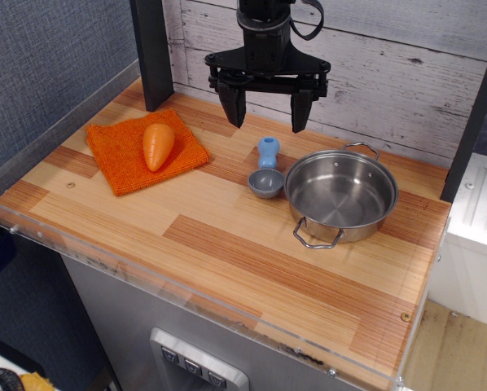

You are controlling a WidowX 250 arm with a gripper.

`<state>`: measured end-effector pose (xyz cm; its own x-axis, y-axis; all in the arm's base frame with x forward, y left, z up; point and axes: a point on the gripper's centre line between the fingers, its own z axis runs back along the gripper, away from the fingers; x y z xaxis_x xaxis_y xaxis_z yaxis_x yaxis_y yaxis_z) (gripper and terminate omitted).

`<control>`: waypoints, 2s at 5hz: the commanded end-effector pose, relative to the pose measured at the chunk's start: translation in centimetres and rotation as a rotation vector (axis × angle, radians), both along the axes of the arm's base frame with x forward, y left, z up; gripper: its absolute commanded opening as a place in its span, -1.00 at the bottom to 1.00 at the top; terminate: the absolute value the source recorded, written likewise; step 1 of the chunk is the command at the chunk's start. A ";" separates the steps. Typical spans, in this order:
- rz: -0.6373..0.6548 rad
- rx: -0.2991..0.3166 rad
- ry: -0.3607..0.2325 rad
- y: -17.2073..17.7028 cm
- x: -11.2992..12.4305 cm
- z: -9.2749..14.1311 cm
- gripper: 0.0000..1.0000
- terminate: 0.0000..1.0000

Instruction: Place the orange carrot inside the pot

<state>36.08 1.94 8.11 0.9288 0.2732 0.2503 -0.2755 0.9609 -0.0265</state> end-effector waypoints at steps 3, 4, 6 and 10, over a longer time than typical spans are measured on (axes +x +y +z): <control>0.062 0.000 -0.014 4.4 -0.3 0.0 1.00 -1.00; 0.094 0.000 -0.014 6.6 -0.4 0.1 1.00 -1.00; 0.175 0.025 -0.022 10.5 -0.4 -1.0 1.00 -1.00; 0.219 0.054 0.077 12.4 -3.5 -3.7 1.00 -1.00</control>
